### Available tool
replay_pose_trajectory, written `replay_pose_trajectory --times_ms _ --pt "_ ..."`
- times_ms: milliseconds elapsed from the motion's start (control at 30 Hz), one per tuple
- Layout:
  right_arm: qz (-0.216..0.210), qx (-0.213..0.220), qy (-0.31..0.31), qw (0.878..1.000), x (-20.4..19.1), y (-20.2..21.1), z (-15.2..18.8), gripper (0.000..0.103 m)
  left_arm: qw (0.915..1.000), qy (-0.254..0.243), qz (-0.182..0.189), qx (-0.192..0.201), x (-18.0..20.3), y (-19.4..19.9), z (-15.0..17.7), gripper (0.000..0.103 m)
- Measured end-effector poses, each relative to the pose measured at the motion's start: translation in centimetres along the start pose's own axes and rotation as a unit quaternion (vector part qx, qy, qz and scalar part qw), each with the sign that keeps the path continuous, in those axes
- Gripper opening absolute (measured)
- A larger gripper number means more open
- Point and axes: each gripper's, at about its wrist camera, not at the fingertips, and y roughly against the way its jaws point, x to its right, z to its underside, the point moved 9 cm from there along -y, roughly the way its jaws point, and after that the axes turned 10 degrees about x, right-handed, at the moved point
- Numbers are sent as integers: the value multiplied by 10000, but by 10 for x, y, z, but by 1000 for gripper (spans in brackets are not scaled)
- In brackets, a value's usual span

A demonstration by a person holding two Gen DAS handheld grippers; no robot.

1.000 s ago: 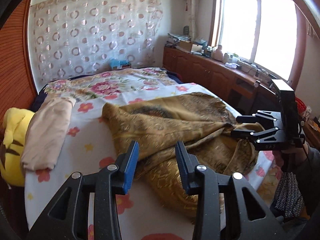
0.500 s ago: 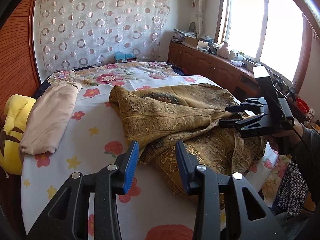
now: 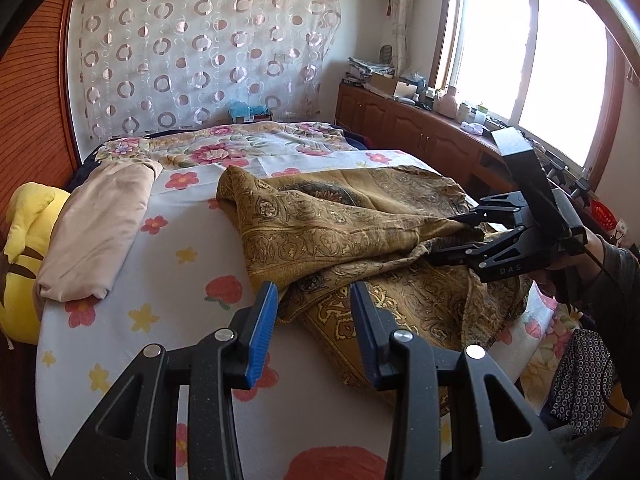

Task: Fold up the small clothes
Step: 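Grasp the shirt fold with the right tool and lift it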

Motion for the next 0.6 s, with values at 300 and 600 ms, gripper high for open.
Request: replay_pose_trajectory --times_ms 300,600 --pt "10 487 -238 9985 1 17 -8 8 10000 27 -29 22 -1 1 0 39" --pt "190 1425 -382 9889 -9 109 -22 7 9998 23 -94 188 -4 9 -5 39"
